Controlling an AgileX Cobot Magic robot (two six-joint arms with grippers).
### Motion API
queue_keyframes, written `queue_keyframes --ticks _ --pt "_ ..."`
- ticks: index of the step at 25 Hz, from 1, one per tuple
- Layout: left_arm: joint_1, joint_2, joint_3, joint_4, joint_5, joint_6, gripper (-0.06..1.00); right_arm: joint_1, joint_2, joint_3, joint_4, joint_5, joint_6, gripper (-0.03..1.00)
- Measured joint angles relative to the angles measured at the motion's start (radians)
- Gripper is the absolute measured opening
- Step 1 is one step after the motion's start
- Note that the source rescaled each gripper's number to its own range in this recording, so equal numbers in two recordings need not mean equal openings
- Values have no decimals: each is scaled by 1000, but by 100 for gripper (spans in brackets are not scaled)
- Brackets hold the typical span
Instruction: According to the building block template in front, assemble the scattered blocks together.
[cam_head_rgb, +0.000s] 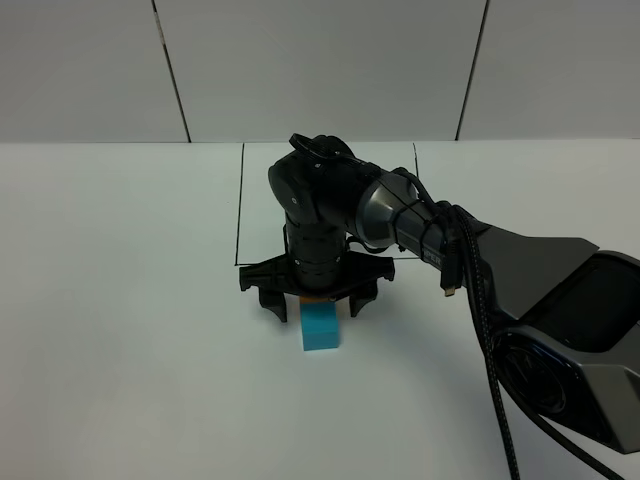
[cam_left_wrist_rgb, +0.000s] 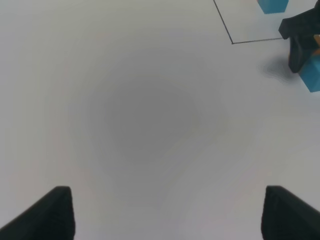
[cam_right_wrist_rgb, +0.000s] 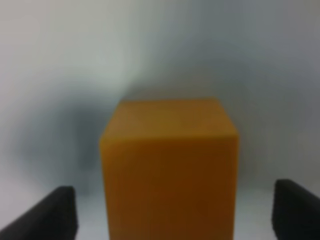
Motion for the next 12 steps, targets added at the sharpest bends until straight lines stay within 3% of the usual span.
queue_keyframes --ticks 1,4,12 --pt "0 0 0 0 0 0 72 0 0 0 -6 0 -7 84" --pt "0 0 0 0 0 0 72 0 -14 0 -9 -1 -38 96" --pt "0 0 0 0 0 -2 72 -3 -128 0 -17 6 -98 100"
